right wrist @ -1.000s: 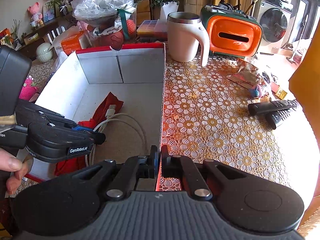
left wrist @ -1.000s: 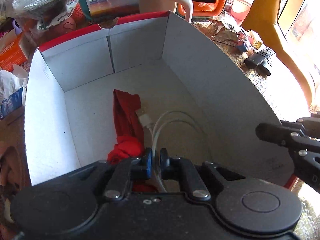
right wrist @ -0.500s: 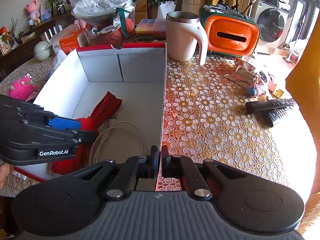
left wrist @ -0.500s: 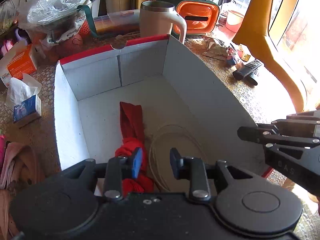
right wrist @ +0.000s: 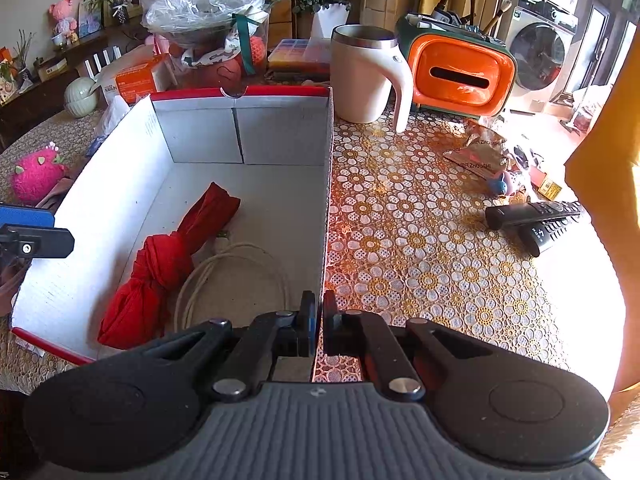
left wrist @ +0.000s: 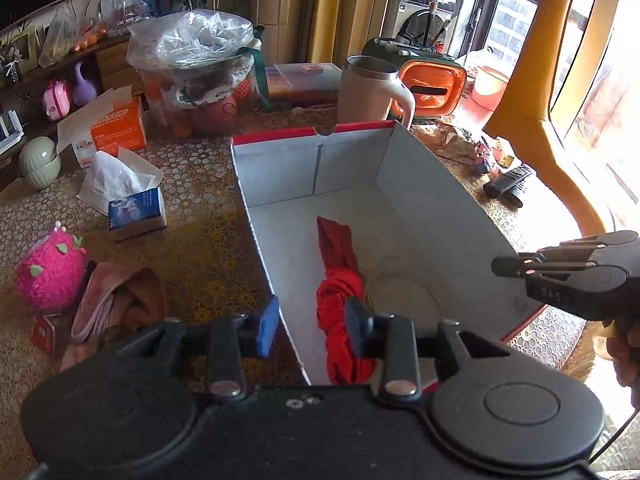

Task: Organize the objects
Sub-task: 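Release the white cable into the shoebox beside the umbrella, then grasp the brown bead bracelet in the pink bag with the left gripper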

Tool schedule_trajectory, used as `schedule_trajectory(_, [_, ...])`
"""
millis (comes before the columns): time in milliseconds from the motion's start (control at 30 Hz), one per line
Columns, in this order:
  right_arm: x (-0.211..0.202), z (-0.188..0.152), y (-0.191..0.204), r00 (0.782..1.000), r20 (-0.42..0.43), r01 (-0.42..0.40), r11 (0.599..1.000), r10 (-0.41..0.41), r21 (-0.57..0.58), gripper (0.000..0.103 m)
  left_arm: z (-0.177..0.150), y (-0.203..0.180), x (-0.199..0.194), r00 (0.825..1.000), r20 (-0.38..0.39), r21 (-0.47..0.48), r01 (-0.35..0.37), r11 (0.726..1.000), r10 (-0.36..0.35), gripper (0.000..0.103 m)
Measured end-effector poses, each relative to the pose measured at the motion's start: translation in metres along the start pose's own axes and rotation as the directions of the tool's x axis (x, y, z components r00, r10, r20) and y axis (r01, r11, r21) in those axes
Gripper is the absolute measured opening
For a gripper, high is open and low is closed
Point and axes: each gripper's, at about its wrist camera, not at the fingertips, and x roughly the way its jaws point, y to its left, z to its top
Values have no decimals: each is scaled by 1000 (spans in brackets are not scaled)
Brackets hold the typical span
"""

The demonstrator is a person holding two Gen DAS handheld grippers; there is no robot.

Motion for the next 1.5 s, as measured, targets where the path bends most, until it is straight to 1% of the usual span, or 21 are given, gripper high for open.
schedule_trajectory(67, [0, 0, 0, 1000, -1, 4, 1000, -4, -1, 2, -3, 12, -9, 1000, 12, -11, -10, 1000, 10, 37])
schedule_trajectory(133, [0, 0, 1, 1000, -3, 7, 1000, -7, -1, 2, -6, 25, -20, 999, 30, -22, -34, 999, 35, 40])
schedule_trajectory(200, [0, 0, 2, 1000, -4, 10, 1000, -10, -3, 2, -9, 40, -30, 997, 49, -39, -60, 997, 62, 47])
schedule_trajectory(267, [0, 0, 3, 1000, -6, 14, 1000, -14, -6, 2, -12, 56, -39, 994, 63, -60, -84, 995, 87, 51])
schedule_trajectory(333, [0, 0, 3, 1000, -6, 16, 1000, -16, -7, 2, -16, 72, -46, 990, 77, -83, -113, 990, 120, 57])
schedule_trajectory(400, [1, 0, 4, 1000, -8, 20, 1000, -20, -9, 2, -20, 88, -51, 985, 88, -108, -141, 984, 151, 69])
schedule_trajectory(433, [1, 0, 4, 1000, -8, 20, 1000, -20, -9, 2, -22, 95, -53, 982, 94, -119, -151, 981, 162, 73])
schedule_trajectory(467, [1, 0, 4, 1000, -8, 21, 1000, -21, -9, 2, -25, 101, -54, 980, 98, -129, -160, 979, 173, 79])
schedule_trajectory(600, [3, 1, 4, 999, -13, 29, 1000, -29, -10, 2, -33, 117, -52, 970, 108, -124, -203, 971, 217, 97])
schedule_trajectory(733, [5, 1, 5, 999, -19, 38, 999, -38, -8, 2, -44, 125, -37, 965, 97, -97, -234, 967, 243, 101])
schedule_trajectory(933, [7, 3, 8, 998, -29, 51, 999, -51, -10, 2, -62, 135, -6, 970, 60, -98, -227, 969, 234, 101])
schedule_trajectory(1033, [7, 3, 10, 998, -31, 57, 998, -57, -12, 2, -67, 139, 6, 972, 43, -101, -227, 969, 233, 98])
schedule_trajectory(1167, [7, 3, 11, 998, -32, 61, 998, -62, -15, 2, -72, 141, 18, 971, 28, -97, -235, 967, 238, 90])
schedule_trajectory(1300, [7, 4, 11, 998, -33, 61, 998, -62, -16, 3, -73, 142, 26, 971, 18, -93, -234, 968, 236, 72])
schedule_trajectory(1333, [7, 3, 11, 998, -33, 61, 998, -62, -16, 3, -74, 142, 27, 972, 18, -90, -232, 969, 234, 70])
schedule_trajectory(1367, [7, 4, 11, 998, -32, 62, 998, -62, -17, 3, -74, 142, 27, 972, 20, -89, -232, 969, 235, 64])
schedule_trajectory(1400, [7, 4, 11, 998, -32, 62, 998, -62, -17, 3, -75, 141, 28, 972, 23, -87, -232, 969, 235, 56])
schedule_trajectory(1433, [7, 4, 11, 998, -32, 62, 998, -62, -17, 3, -75, 141, 28, 973, 24, -83, -228, 970, 231, 52])
schedule_trajectory(1467, [7, 4, 11, 998, -33, 61, 998, -62, -17, 3, -75, 140, 29, 974, 26, -77, -220, 972, 223, 45])
schedule_trajectory(1500, [7, 4, 11, 998, -32, 61, 998, -62, -16, 3, -75, 139, 30, 975, 28, -73, -216, 974, 218, 41])
